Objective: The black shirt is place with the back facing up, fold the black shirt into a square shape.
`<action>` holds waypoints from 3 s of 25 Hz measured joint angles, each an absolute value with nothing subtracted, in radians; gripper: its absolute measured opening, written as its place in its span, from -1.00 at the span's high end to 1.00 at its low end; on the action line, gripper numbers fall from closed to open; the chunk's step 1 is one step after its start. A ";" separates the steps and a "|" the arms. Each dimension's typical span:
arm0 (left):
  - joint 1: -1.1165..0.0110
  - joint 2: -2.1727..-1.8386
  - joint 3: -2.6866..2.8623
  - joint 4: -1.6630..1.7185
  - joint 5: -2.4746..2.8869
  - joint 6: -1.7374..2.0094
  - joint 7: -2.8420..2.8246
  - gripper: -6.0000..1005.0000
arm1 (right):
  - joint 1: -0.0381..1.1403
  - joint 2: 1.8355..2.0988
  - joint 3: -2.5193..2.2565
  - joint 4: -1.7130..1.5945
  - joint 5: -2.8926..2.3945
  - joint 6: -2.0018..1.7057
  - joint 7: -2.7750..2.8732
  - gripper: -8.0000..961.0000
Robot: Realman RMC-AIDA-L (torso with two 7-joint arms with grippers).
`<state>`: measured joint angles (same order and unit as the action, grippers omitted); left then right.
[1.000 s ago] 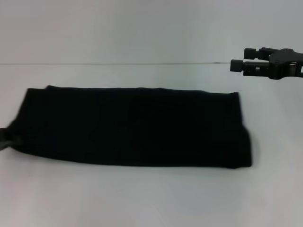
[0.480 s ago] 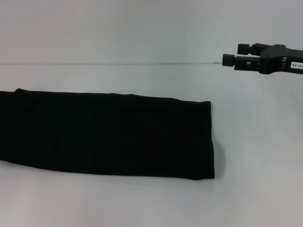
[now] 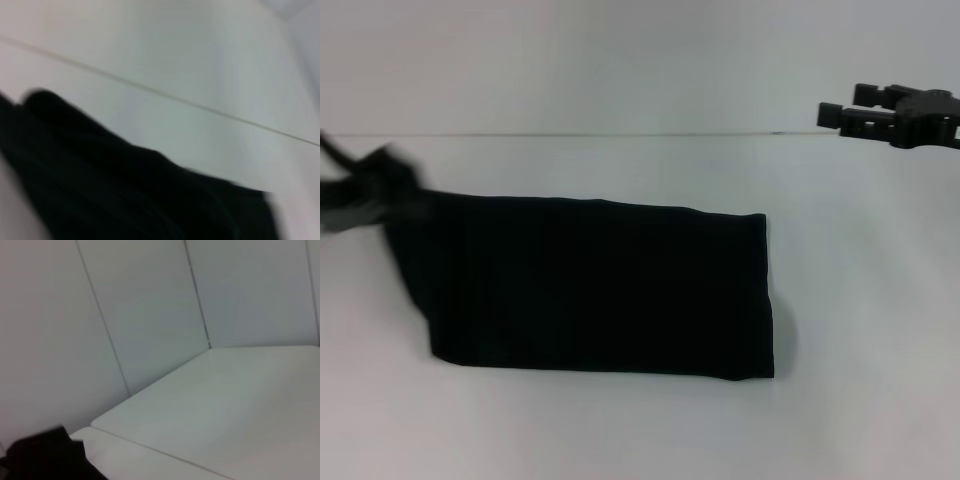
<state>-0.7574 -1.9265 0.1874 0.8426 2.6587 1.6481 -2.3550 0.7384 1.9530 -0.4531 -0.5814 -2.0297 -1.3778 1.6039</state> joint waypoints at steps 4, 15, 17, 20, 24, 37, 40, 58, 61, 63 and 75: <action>-0.866 -1.990 0.268 0.737 2.537 1.720 -2.351 0.67 | 0.718 1.940 -0.452 -0.588 -2.016 -1.367 1.595 -0.93; -0.893 -2.165 0.397 0.223 2.288 1.402 -1.927 0.61 | 0.672 1.884 -0.452 -0.592 -2.002 -1.381 1.600 -0.93; -0.869 -2.173 0.395 0.148 2.232 1.363 -1.792 0.60 | 0.672 1.881 -0.457 -0.592 -2.003 -1.379 1.602 -0.93; -0.841 -2.176 0.386 0.078 2.156 1.347 -1.652 0.59 | 0.672 1.879 -0.463 -0.587 -2.006 -1.380 1.610 -0.93; -0.828 -2.173 0.335 0.078 2.141 1.388 -1.626 0.57 | 0.679 1.881 -0.473 -0.584 -2.035 -1.373 1.657 -0.93; -0.728 -2.158 0.336 0.351 2.140 1.688 -1.481 -0.41 | 0.726 1.898 -0.680 -0.564 -2.152 -1.372 2.045 -0.93; -0.699 -2.140 0.354 0.397 2.142 1.698 -1.444 -0.63 | 0.766 1.922 -0.748 -0.530 -2.153 -1.364 2.047 -0.93; -0.568 -2.122 0.470 0.623 2.213 1.794 -1.373 -0.89 | 0.928 1.965 -0.978 -0.538 -2.277 -1.424 2.247 -0.74; -0.569 -2.120 0.465 0.626 2.222 1.794 -1.372 -0.89 | 0.929 1.968 -0.993 -0.538 -2.286 -1.423 2.261 -0.53; -0.571 -2.119 0.464 0.626 2.222 1.794 -1.372 -0.89 | 0.930 1.969 -0.998 -0.533 -2.287 -1.417 2.263 -0.39; -0.575 -2.117 0.463 0.622 2.218 1.784 -1.372 -0.88 | 0.931 1.997 -1.062 -0.529 -2.296 -1.347 2.263 0.06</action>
